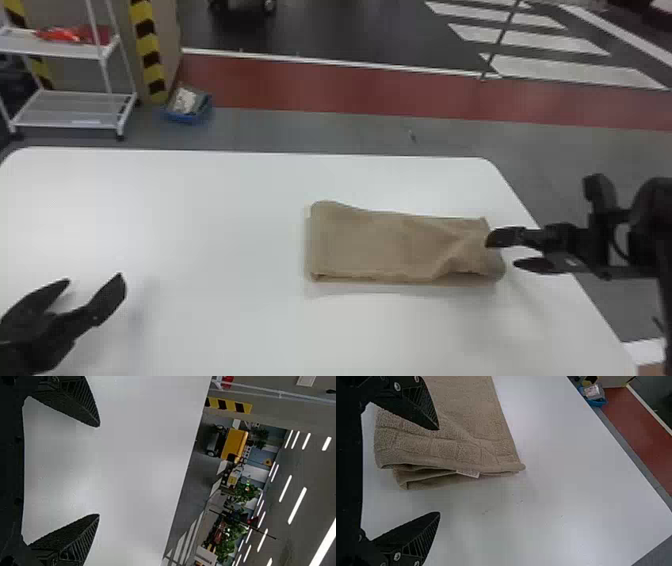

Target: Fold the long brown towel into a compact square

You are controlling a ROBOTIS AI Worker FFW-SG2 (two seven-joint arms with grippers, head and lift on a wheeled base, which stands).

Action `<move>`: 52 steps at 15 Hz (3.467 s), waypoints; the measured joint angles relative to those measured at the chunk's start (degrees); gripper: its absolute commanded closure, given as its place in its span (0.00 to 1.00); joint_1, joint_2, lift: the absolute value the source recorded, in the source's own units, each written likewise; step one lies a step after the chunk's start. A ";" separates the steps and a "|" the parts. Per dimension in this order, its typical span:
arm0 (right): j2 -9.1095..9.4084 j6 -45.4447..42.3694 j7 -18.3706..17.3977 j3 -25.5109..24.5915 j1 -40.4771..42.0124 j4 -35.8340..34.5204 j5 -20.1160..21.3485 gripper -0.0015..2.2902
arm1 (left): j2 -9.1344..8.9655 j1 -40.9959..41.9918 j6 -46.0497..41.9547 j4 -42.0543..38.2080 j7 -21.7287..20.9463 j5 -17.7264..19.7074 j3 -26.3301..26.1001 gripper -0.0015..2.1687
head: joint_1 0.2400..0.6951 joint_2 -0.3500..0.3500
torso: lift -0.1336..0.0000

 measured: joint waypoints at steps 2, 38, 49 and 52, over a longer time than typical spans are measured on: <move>0.18 -0.16 -0.09 1.88 -1.11 1.00 1.20 0.08 | 0.00 0.12 0.00 -0.07 -0.46 0.06 0.42 0.03 | 1.00 0.22 | 0.10; 1.80 3.69 7.16 -3.27 3.01 -17.72 -5.56 0.55 | -0.18 0.81 0.26 -1.63 -0.31 0.47 1.28 0.04 | 1.00 0.30 | 0.10; 13.30 3.69 6.93 8.89 1.75 -19.77 -3.43 0.55 | -0.04 0.92 0.16 -1.25 -0.31 0.53 1.93 0.03 | 1.00 0.59 | 0.10; 14.97 3.69 6.52 12.02 2.08 -19.59 -1.95 0.55 | -0.03 0.92 -0.31 -0.82 -0.38 0.45 1.93 0.03 | 1.00 0.63 | 0.10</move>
